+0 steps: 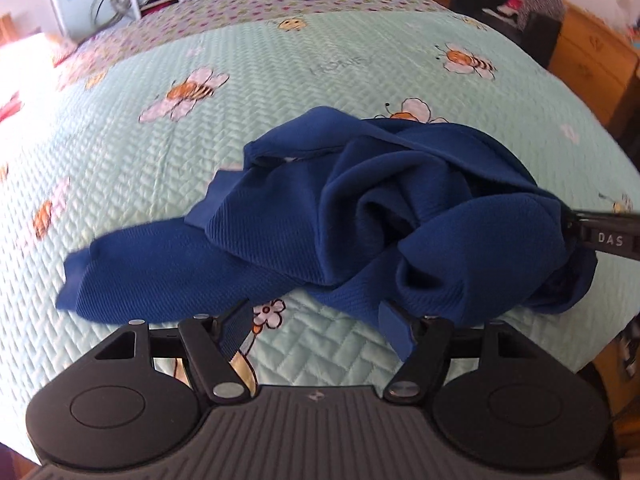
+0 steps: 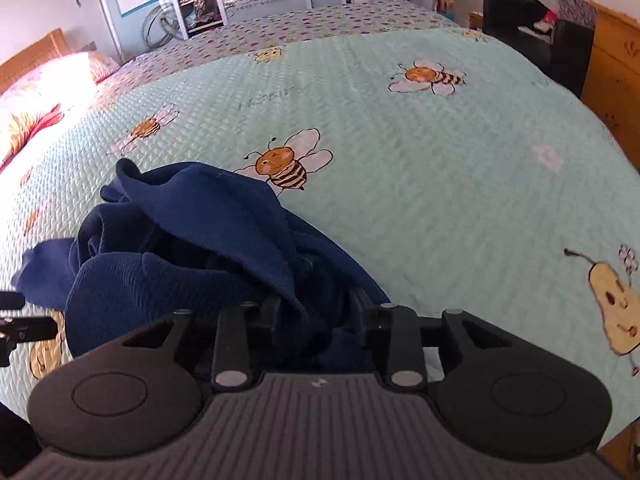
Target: Fold clothes
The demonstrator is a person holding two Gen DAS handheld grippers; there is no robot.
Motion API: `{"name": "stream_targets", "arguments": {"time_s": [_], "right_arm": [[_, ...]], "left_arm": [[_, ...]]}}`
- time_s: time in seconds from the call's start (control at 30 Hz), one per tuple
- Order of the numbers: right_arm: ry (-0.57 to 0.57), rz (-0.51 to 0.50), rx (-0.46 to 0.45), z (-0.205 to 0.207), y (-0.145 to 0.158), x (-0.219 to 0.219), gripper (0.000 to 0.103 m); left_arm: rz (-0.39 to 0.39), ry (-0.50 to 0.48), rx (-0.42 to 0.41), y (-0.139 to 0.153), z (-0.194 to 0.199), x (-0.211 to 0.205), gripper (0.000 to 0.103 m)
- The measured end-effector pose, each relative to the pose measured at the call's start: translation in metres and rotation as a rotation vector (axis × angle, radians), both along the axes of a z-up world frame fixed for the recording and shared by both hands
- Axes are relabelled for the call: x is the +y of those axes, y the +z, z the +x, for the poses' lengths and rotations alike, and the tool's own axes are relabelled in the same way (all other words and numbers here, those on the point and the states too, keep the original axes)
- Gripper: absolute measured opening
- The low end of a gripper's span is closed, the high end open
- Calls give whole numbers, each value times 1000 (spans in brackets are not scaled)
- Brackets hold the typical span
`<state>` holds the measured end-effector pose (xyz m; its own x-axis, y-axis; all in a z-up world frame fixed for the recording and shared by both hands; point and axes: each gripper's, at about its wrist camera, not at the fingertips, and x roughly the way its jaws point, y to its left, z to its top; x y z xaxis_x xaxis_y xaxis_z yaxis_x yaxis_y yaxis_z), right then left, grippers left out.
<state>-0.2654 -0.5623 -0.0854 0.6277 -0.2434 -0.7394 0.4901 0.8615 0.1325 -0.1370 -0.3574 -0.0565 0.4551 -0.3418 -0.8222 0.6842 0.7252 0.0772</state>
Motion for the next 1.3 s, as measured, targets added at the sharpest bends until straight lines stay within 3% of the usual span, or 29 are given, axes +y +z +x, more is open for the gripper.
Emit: {"name": "stream_targets", "arguments": {"time_s": [0.17,0.27,0.4,0.47,0.6,0.73,0.77,0.83,0.87,0.97,1.13,1.3], "right_arm": [[34,7,-59,-16,33,24,67],[134,-87,-91,-11,46,44,76],[201,-200,-95,19,47,50,76],[226,-201,-93,38,40,45,76],[239,-204,3,69,20,36,76],[210,-135,41,73,3,22,76],[194,-111,31,71,0,17,74],[146,-42,-15,64,-2,4,46],[117,0,-48,59,-2,-3,26],[25,123,-145,44,0,-25,16],[-111,274,-203,23,-15,-56,13],[-152,399,-223,12,-35,-62,25]], "left_arm": [[25,12,-8,-4,5,0,72],[17,52,4,-8,12,6,72],[-4,85,11,-5,19,9,72],[6,83,-3,-3,19,8,72],[29,52,-20,-1,23,0,72],[29,29,-4,-1,37,-14,72],[36,31,-13,-1,40,-18,72],[49,24,-45,-2,44,-28,72],[55,20,-62,-2,45,-32,72],[75,-15,-105,-4,47,-42,72],[66,-97,-134,-7,51,-55,72],[76,-192,-144,-19,55,-71,72]]}}
